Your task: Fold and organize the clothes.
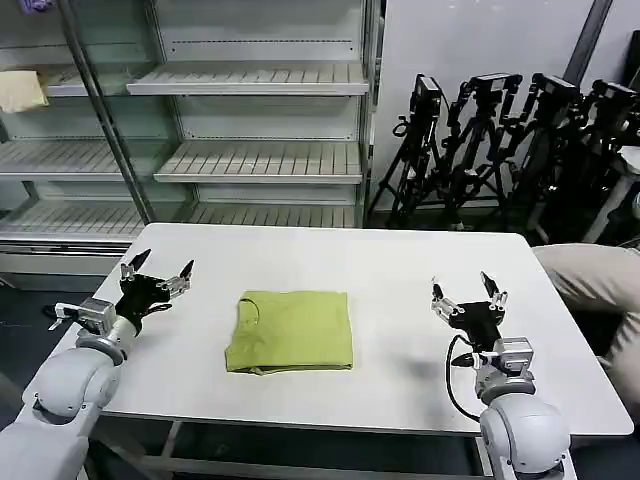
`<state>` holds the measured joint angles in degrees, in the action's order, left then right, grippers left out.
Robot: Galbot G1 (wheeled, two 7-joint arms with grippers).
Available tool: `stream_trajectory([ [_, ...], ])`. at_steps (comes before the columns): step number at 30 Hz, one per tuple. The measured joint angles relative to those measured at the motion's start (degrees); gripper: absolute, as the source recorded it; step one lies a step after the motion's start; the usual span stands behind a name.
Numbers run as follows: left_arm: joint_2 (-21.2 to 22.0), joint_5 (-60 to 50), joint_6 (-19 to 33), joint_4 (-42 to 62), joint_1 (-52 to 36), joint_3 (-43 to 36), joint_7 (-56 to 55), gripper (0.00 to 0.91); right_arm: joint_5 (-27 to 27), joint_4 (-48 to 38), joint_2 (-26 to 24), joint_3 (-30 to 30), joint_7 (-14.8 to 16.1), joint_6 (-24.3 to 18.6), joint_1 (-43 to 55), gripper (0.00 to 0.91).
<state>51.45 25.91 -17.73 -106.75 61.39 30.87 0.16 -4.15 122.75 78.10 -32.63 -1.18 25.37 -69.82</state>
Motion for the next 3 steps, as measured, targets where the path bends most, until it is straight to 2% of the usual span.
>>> stream_trajectory([
  [3,-0.06,-1.66,1.63,0.14,0.89,0.87,1.17,0.907,1.14,-0.22,0.14,0.49,0.03,-0.99,0.0,0.907],
])
